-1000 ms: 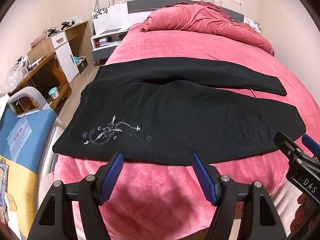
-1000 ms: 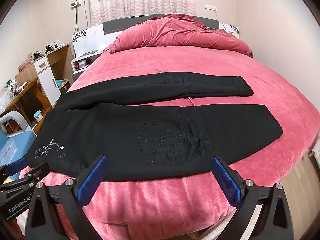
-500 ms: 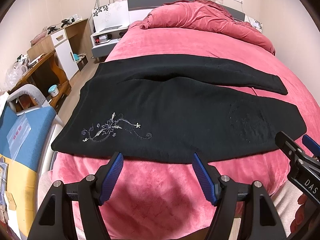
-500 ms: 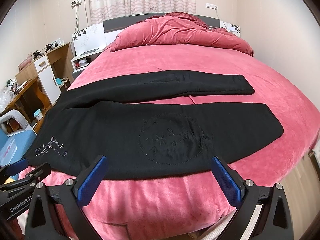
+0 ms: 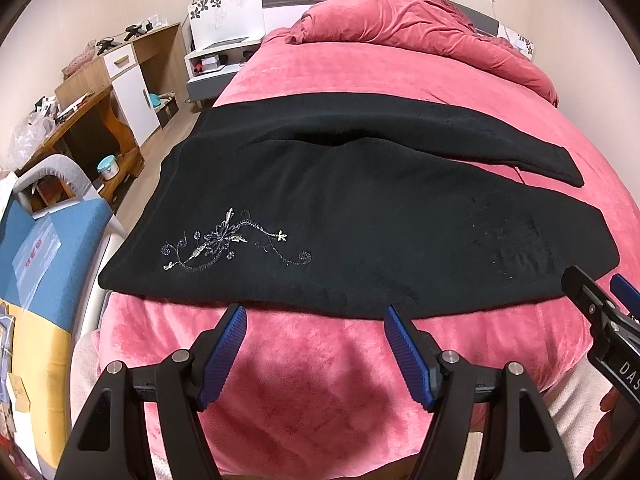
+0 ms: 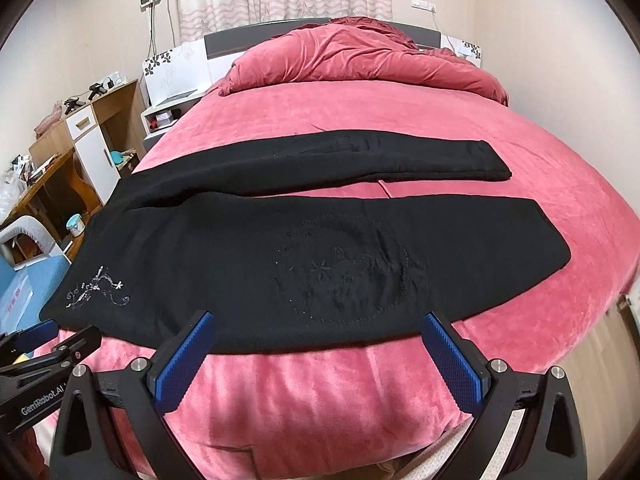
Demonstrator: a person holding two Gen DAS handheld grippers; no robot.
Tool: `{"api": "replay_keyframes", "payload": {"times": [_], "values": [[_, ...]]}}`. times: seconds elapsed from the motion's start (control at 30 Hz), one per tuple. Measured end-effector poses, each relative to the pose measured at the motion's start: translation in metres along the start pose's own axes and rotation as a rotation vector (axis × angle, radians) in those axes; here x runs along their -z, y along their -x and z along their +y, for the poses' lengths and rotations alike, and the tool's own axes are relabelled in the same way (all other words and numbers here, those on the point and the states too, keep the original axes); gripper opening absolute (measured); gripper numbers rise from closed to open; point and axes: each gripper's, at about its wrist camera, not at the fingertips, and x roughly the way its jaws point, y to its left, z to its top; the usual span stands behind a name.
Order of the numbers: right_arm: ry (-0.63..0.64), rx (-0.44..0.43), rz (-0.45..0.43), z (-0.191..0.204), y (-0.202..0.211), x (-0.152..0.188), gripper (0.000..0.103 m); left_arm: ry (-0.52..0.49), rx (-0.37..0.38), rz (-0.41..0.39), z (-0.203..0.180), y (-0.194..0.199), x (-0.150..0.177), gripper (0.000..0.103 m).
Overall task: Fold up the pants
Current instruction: 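Grasp the embroidered waistband with the left tool while the right tool grasps a leg cuff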
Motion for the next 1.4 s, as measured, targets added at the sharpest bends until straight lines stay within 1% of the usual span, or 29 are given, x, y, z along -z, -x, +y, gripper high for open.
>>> {"api": "replay_keyframes", "payload": {"times": [0.13, 0.17, 0.27, 0.37, 0.4, 0.43, 0.5, 0.53, 0.57, 0.6, 0.63, 0.73, 0.77, 0.83, 0.87, 0.9, 0.97, 1.07, 1.1, 1.17, 1.23, 1.3, 1.37, 1.4], "values": [[-0.011, 0.021, 0.009, -0.007, -0.006, -0.002, 0.103, 0.032, 0.037, 0.039, 0.008, -0.01, -0.001, 0.073], [-0.012, 0.029, 0.012, -0.01, -0.008, -0.003, 0.103, 0.044, 0.058, 0.05, 0.011, -0.013, -0.001, 0.073], [-0.023, 0.06, 0.031, -0.023, -0.016, -0.005, 0.103, 0.105, 0.142, 0.103, 0.023, -0.024, 0.0, 0.073], [-0.065, 0.076, 0.039, -0.043, -0.022, -0.006, 0.103, 0.188, 0.234, 0.145, 0.036, -0.035, 0.001, 0.073], [-0.096, 0.071, 0.028, -0.053, -0.023, -0.007, 0.103, 0.214, 0.262, 0.159, 0.04, -0.039, 0.002, 0.073], [-0.131, 0.047, 0.022, -0.065, -0.025, -0.007, 0.103, 0.245, 0.3, 0.173, 0.045, -0.043, 0.003, 0.073], [-0.187, 0.006, 0.029, -0.084, -0.029, -0.008, 0.103, 0.322, 0.405, 0.197, 0.056, -0.05, 0.006, 0.073], [-0.217, -0.009, 0.034, -0.094, -0.032, -0.008, 0.103, 0.356, 0.433, 0.203, 0.06, -0.052, 0.007, 0.073], [-0.247, -0.013, 0.046, -0.105, -0.036, -0.007, 0.103, 0.389, 0.442, 0.201, 0.065, -0.054, 0.009, 0.074], [-0.284, -0.01, 0.063, -0.118, -0.04, -0.006, 0.103, 0.413, 0.434, 0.19, 0.07, -0.055, 0.011, 0.074], [-0.312, -0.012, 0.08, -0.128, -0.045, -0.005, 0.103, 0.425, 0.41, 0.171, 0.074, -0.055, 0.011, 0.075], [-0.381, -0.045, 0.127, -0.161, -0.059, -0.002, 0.103, 0.41, 0.335, 0.114, 0.081, -0.055, 0.012, 0.076], [-0.405, -0.043, 0.136, -0.172, -0.063, -0.001, 0.103, 0.396, 0.308, 0.111, 0.083, -0.058, 0.011, 0.076], [-0.478, -0.058, 0.126, -0.199, -0.07, 0.002, 0.103, 0.388, 0.265, 0.102, 0.088, -0.062, 0.012, 0.076], [-0.512, -0.067, 0.122, -0.211, -0.073, 0.003, 0.103, 0.406, 0.256, 0.088, 0.093, -0.063, 0.013, 0.075], [-0.539, -0.072, 0.124, -0.219, -0.075, 0.005, 0.103, 0.438, 0.263, 0.077, 0.099, -0.063, 0.015, 0.075], [-0.616, -0.081, 0.126, -0.242, -0.082, 0.008, 0.102, 0.509, 0.303, 0.049, 0.111, -0.065, 0.019, 0.075], [-0.698, -0.098, 0.114, -0.265, -0.091, 0.012, 0.096, 0.584, 0.363, 0.017, 0.124, -0.07, 0.022, 0.074], [-0.734, -0.107, 0.119, -0.274, -0.096, 0.014, 0.093, 0.6, 0.368, 0.019, 0.129, -0.076, 0.022, 0.073], [-0.773, -0.125, 0.116, -0.28, -0.101, 0.016, 0.092, 0.63, 0.393, 0.034, 0.135, -0.08, 0.02, 0.07], [-0.789, -0.132, 0.103, -0.282, -0.104, 0.015, 0.092, 0.662, 0.419, 0.066, 0.143, -0.088, 0.016, 0.069], [-0.777, -0.13, 0.09, -0.281, -0.106, 0.011, 0.092, 0.705, 0.452, 0.084, 0.149, -0.094, 0.015, 0.069], [-0.768, -0.13, 0.079, -0.277, -0.108, 0.009, 0.087, 0.735, 0.473, 0.08, 0.155, -0.1, 0.014, 0.066], [-0.762, -0.133, 0.072, -0.277, -0.11, 0.007, 0.081, 0.757, 0.482, 0.064, 0.159, -0.102, 0.013, 0.065]]}}
